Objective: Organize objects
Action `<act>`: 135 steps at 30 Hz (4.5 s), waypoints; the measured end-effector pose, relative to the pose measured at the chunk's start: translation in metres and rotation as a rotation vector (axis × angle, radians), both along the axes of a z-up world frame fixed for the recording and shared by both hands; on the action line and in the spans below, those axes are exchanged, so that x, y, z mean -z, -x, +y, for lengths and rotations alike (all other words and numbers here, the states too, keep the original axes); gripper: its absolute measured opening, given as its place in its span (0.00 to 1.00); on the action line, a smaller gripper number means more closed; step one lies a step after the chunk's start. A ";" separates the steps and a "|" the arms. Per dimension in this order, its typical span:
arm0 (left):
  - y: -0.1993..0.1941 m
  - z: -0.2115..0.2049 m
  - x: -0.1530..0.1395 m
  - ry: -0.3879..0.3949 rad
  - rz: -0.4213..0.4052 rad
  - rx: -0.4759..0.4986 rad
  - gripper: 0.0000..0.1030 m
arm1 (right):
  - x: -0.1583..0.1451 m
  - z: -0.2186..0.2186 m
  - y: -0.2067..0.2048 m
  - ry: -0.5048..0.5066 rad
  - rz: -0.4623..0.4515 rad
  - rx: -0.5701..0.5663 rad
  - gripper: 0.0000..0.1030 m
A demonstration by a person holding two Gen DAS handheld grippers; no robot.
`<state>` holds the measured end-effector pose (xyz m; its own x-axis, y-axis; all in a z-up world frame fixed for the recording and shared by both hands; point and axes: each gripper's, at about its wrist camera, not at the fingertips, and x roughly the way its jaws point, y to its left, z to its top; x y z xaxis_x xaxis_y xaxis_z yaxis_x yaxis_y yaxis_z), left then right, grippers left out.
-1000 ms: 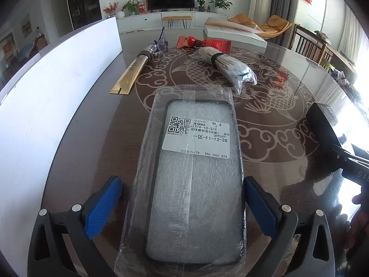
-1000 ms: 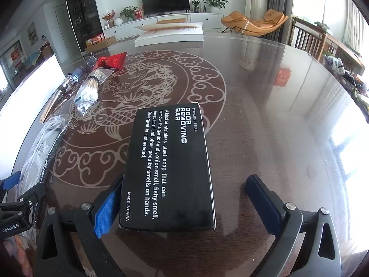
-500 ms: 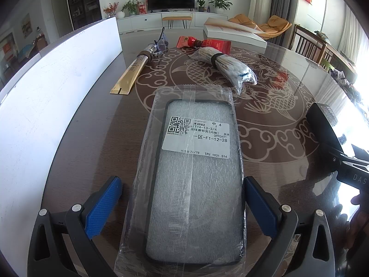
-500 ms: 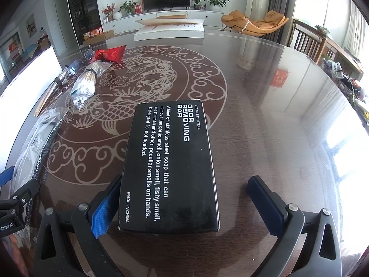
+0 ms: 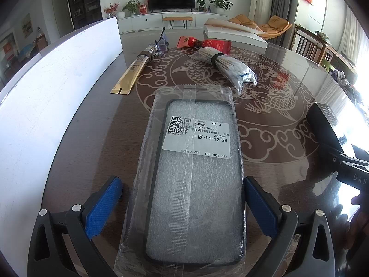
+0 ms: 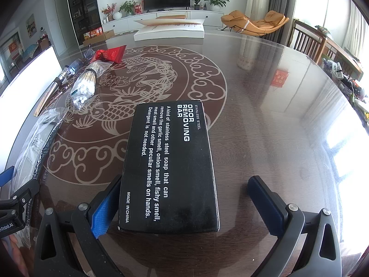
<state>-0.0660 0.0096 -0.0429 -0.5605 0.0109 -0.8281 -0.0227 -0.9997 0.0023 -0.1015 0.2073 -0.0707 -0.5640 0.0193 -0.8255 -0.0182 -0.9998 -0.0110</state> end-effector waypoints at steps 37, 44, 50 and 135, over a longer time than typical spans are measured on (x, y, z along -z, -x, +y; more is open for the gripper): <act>0.000 0.000 0.000 0.000 0.002 -0.001 1.00 | 0.000 0.000 0.000 0.000 0.000 0.000 1.00; 0.000 0.000 0.001 0.000 0.002 -0.001 1.00 | -0.001 0.000 0.000 0.000 0.000 0.000 1.00; 0.000 0.000 0.001 0.000 0.002 -0.001 1.00 | -0.001 0.001 0.000 0.000 -0.001 0.000 1.00; 0.010 -0.036 -0.006 0.006 -0.005 0.005 1.00 | 0.003 -0.050 -0.015 -0.003 -0.008 -0.128 1.00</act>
